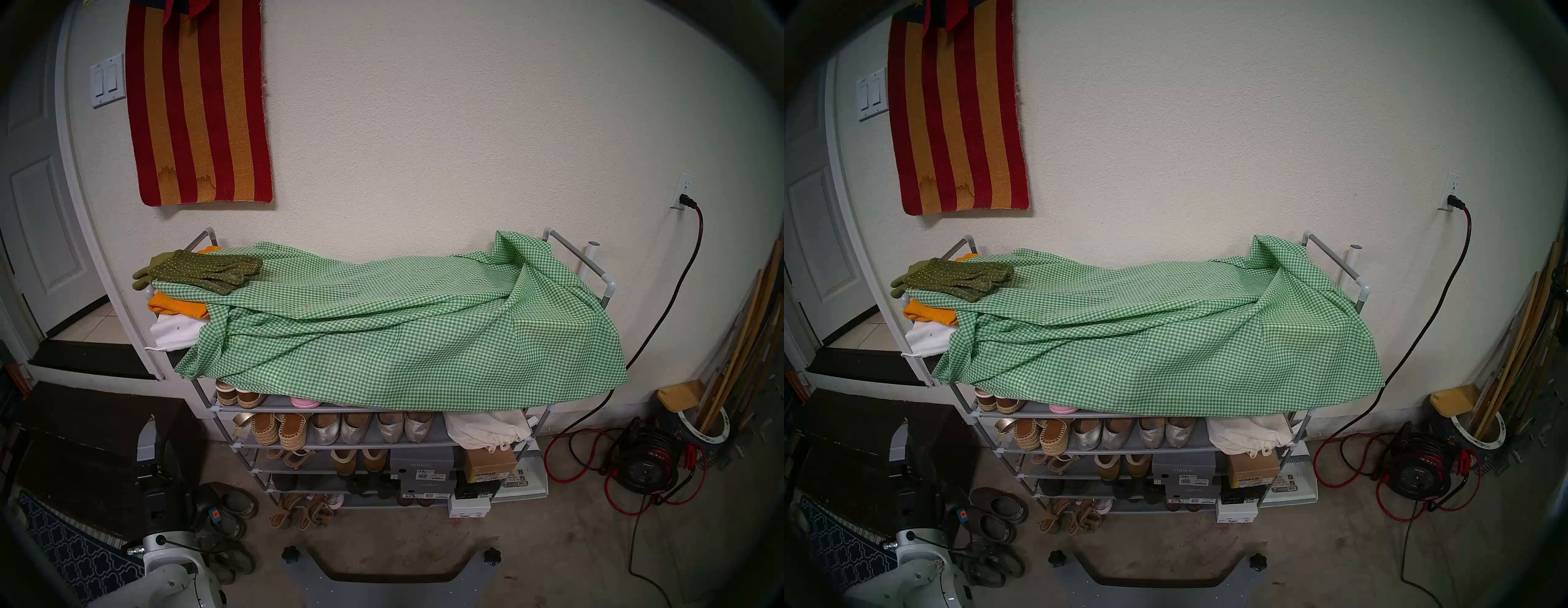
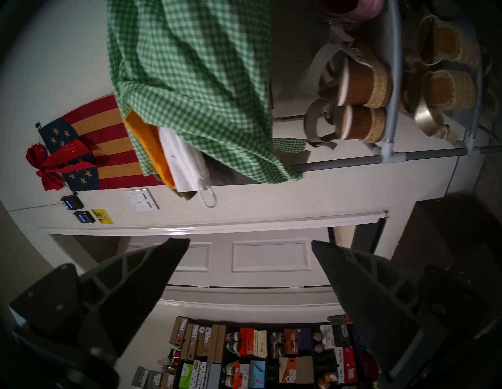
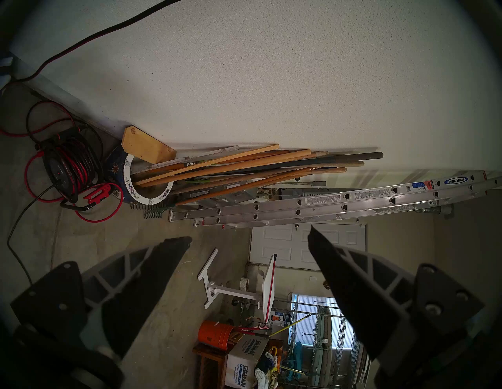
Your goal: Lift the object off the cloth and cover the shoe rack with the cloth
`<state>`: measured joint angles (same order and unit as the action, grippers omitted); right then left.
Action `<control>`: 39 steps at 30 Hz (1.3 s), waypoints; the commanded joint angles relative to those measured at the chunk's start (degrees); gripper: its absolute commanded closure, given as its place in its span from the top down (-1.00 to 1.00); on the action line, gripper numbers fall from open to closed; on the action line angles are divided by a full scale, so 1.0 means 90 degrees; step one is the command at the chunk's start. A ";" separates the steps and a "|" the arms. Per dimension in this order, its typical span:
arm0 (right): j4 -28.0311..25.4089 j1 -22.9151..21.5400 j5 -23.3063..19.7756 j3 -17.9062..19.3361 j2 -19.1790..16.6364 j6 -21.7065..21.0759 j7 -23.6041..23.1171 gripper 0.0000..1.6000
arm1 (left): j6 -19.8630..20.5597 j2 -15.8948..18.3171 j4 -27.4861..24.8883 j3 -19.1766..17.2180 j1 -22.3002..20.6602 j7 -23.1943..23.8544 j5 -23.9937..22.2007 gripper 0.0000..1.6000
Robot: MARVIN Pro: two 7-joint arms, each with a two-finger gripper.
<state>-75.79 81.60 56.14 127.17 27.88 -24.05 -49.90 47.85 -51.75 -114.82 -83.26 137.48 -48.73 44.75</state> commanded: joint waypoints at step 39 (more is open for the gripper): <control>-0.0003 -0.0001 0.0004 0.0000 -0.0005 0.0001 0.0000 1.00 | -0.2740 0.0165 0.0102 -0.4682 0.2496 -0.0031 -0.1092 1.00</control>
<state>-75.79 81.60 56.14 127.17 27.91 -24.05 -49.92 30.54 -46.77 -110.55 -117.77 152.54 -48.43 37.68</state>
